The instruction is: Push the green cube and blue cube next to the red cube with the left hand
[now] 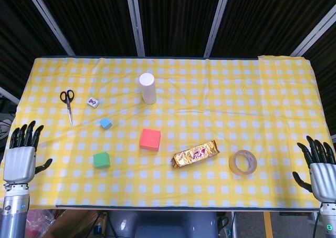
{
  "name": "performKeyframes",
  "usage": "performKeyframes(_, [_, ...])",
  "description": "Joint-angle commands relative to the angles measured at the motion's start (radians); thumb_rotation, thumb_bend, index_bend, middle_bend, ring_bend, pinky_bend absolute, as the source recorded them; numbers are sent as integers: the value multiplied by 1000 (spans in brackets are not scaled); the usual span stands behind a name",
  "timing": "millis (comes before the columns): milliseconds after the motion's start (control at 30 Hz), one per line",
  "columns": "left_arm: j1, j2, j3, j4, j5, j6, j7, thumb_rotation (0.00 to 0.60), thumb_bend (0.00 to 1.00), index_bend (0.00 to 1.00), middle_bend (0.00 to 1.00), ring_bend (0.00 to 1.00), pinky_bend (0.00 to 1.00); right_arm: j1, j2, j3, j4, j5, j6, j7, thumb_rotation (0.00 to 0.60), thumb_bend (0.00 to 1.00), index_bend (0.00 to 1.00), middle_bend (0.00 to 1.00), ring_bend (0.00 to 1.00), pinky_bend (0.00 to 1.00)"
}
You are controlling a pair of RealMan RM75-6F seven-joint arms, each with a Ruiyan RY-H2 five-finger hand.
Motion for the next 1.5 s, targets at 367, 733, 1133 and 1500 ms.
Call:
performKeyframes(367, [-1, -59, 3, 12, 12, 21, 31, 600, 162, 180, 0, 0, 0, -5, 6, 1, -9, 8, 1, 4, 600, 318, 160, 0, 0, 0])
performKeyframes(733, [33, -254, -6, -38, -16, 129, 192, 600, 172, 241, 0, 0, 0, -2, 13, 1, -12, 4, -6, 19, 600, 317, 160, 0, 0, 0])
performKeyframes(1133, [36, -369, -18, -16, -69, 129, 249, 600, 168, 239, 0, 0, 0, -3, 22, -5, -26, -15, 1, 27, 600, 317, 160, 0, 0, 0])
performKeyframes(1500, [8, -421, -42, 47, -110, 70, 230, 600, 168, 240, 0, 0, 0, 1, 21, -6, -28, -9, -10, 18, 600, 317, 160, 0, 0, 0])
